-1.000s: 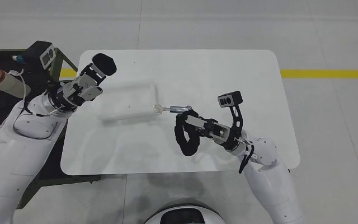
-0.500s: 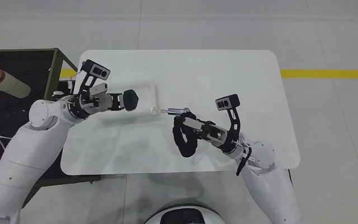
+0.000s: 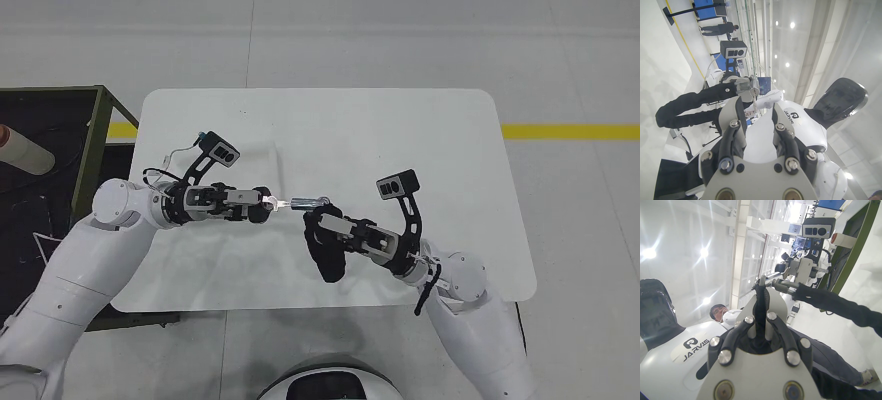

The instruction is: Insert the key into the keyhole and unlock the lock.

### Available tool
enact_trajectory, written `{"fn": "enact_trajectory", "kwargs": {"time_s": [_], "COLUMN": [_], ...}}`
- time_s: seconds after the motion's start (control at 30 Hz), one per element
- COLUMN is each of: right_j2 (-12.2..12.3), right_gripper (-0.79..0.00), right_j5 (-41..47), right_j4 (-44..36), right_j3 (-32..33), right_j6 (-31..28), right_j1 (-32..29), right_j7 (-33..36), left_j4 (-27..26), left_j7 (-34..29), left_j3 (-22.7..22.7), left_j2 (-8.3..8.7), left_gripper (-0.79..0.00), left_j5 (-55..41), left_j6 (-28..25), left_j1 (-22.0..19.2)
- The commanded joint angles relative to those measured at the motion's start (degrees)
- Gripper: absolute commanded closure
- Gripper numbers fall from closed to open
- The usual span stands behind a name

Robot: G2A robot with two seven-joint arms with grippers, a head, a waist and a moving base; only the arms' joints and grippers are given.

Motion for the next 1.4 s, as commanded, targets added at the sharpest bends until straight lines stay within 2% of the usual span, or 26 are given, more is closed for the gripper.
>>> {"fn": "enact_trajectory", "kwargs": {"time_s": [0.0,0.17,0.23,0.37,0.67,0.8,1.03,1.37], "right_j2": [0.0,-0.1,-0.1,-0.1,-0.1,0.2,0.3,0.5], "right_gripper": [0.0,0.0,0.0,0.0,0.0,0.0,0.0,0.0], "right_j5": [0.0,-0.2,-0.2,-0.2,-0.2,-1.1,-0.8,-0.4], "right_j4": [0.1,0.4,0.5,0.5,0.5,-1.8,-2.0,-1.0], "right_j3": [0.0,-0.1,-0.1,-0.2,-0.2,0.9,1.0,0.8], "right_j6": [0.1,0.3,0.4,1.0,1.0,0.6,0.8,0.5], "right_j1": [0.0,0.1,0.2,0.3,0.3,-2.7,-2.9,-2.6], "right_j7": [0.0,-0.2,-0.2,-0.2,-0.2,-1.4,-1.8,-2.0], "left_j4": [-0.2,-0.7,-0.8,-1.4,-1.4,-6.1,-12.4,-17.5], "left_j7": [-0.2,-0.8,-0.8,-0.9,-0.9,1.2,9.6,22.5], "left_j3": [0.0,-0.6,-1.2,-2.5,-2.5,-5.8,-10.4,-13.6], "left_j2": [-0.4,-1.28,-1.57,-1.82,-1.82,-1.52,-1.44,-1.22], "left_gripper": [-0.117,-0.077,0.0,0.0,0.0,0.0,0.0,0.0], "left_j5": [0.2,0.9,1.1,4.0,4.0,11.1,25.0,45.4], "left_j6": [0.0,0.0,-0.7,-1.4,-1.4,-7.3,-17.3,-30.2], "left_j1": [0.1,0.5,0.7,0.9,0.9,3.5,7.6,11.5]}}
